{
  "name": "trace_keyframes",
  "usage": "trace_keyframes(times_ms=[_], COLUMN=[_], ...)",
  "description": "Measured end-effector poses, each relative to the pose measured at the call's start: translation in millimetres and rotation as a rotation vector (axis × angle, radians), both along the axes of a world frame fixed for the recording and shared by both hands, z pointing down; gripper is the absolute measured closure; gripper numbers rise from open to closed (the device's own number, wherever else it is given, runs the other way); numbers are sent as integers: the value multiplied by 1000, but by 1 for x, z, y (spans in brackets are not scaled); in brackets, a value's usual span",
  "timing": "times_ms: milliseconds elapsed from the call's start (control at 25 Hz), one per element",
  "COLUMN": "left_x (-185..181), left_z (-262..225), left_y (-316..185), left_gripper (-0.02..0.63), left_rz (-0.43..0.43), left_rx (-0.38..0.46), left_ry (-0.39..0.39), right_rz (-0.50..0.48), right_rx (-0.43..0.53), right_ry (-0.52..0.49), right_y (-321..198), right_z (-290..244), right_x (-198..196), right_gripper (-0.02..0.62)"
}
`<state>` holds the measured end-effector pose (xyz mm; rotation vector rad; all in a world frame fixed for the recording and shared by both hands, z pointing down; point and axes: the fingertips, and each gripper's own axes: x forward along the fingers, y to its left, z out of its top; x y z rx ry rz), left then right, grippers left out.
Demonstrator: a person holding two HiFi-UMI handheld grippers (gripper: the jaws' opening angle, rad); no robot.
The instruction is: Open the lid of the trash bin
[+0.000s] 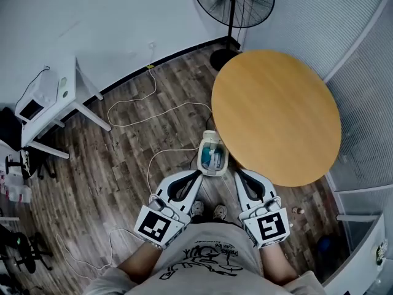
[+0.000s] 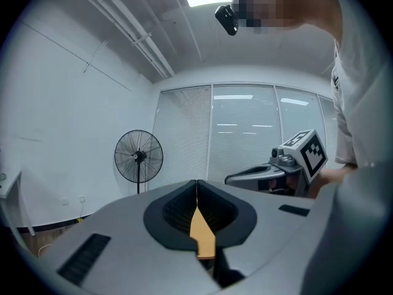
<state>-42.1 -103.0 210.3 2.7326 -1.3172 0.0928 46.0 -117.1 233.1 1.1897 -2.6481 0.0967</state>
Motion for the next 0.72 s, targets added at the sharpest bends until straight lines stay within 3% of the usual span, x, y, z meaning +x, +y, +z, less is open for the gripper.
trace_keyframes(times_ms=[600,720], left_x=[4,2], left_z=[-59,-71], left_y=[9,4], left_gripper=[586,586], left_rz=[18,12], left_rx=[23,63], left_ry=[10,16], right_rz=[38,40], right_rx=[67,74], right_ry=[-36,-41], right_y=[5,2], right_z=[-72,-79], right_x=[22,21], right_gripper=[588,589])
